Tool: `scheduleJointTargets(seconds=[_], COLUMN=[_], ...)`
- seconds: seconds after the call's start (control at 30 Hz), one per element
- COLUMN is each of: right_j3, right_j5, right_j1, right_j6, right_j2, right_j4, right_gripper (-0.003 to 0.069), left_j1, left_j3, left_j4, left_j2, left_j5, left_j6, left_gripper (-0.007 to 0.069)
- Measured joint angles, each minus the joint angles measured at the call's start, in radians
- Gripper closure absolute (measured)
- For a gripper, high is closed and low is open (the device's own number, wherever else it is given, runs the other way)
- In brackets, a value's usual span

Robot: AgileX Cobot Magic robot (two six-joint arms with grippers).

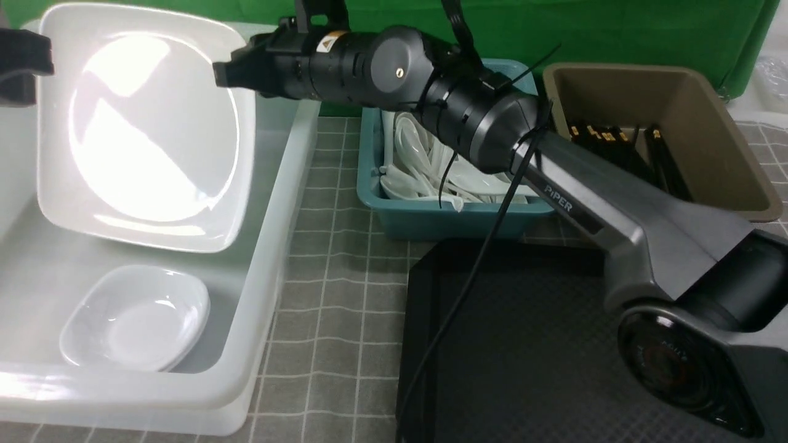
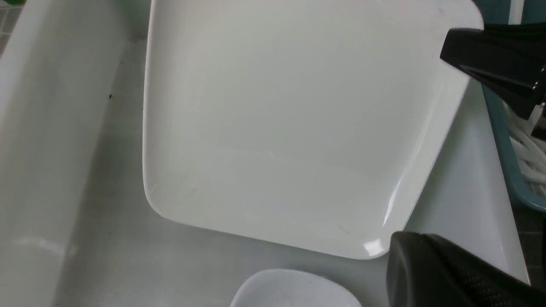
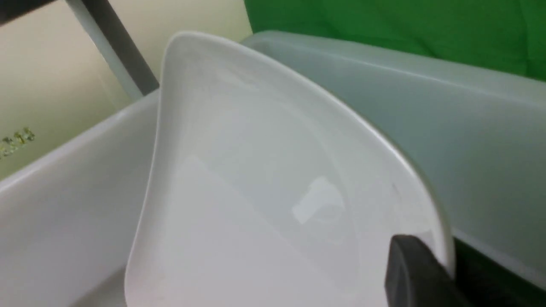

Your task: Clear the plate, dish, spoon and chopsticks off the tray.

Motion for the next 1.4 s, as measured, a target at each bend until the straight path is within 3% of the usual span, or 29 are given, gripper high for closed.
scheduleJointTargets(seconds=[0.3, 0.4, 0.6, 0.9, 1.0, 1.1, 1.2, 1.3, 1.33, 1.4], right_j3=[-0.001, -0.002, -0.003, -0.004, -0.004, -0.005, -0.009, -0.016, -0.019, -0.019], right_j5=[0.014, 0.004, -0.007, 0.058, 0.154, 0.344, 0.536, 0.708, 0.807, 0.860], right_j1=[0.000, 0.000, 0.000, -0.021, -0.036, -0.057, -0.088, -0.125, -0.155, -0.171], right_j6=[-0.004, 0.002, 0.004, 0.004, 0.006, 0.056, 0.138, 0.195, 0.219, 0.223], right_j2=[0.028, 0.034, 0.034, 0.034, 0.014, -0.061, -0.167, -0.291, -0.369, -0.425], right_j4=[-0.028, -0.030, -0.048, -0.054, -0.109, -0.244, -0.385, -0.532, -0.598, -0.634], right_gripper=[0.0593, 0.0547, 0.0379, 0.0354, 0.0391, 0.0532, 0.0610, 0.0627, 0.0630, 0.0631], left_j1=[0.000, 0.000, 0.000, 0.000, 0.000, 0.000, 0.000, 0.000, 0.000, 0.000], left_j3=[0.000, 0.000, 0.000, 0.000, 0.000, 0.000, 0.000, 0.000, 0.000, 0.000], left_j4=[-0.007, -0.007, -0.007, -0.007, -0.007, -0.008, -0.045, -0.138, -0.219, -0.265], left_j2=[-0.001, -0.001, -0.001, -0.001, -0.001, -0.001, -0.001, -0.001, -0.001, -0.001], left_j5=[0.000, 0.000, 0.000, 0.000, 0.005, 0.026, 0.029, 0.031, 0.041, 0.049], left_j6=[0.016, 0.026, 0.027, 0.029, 0.034, 0.063, 0.091, 0.165, 0.214, 0.246], left_gripper=[0.0622, 0.0622, 0.0622, 0.0622, 0.0622, 0.0622, 0.0622, 0.0622, 0.0622, 0.0622])
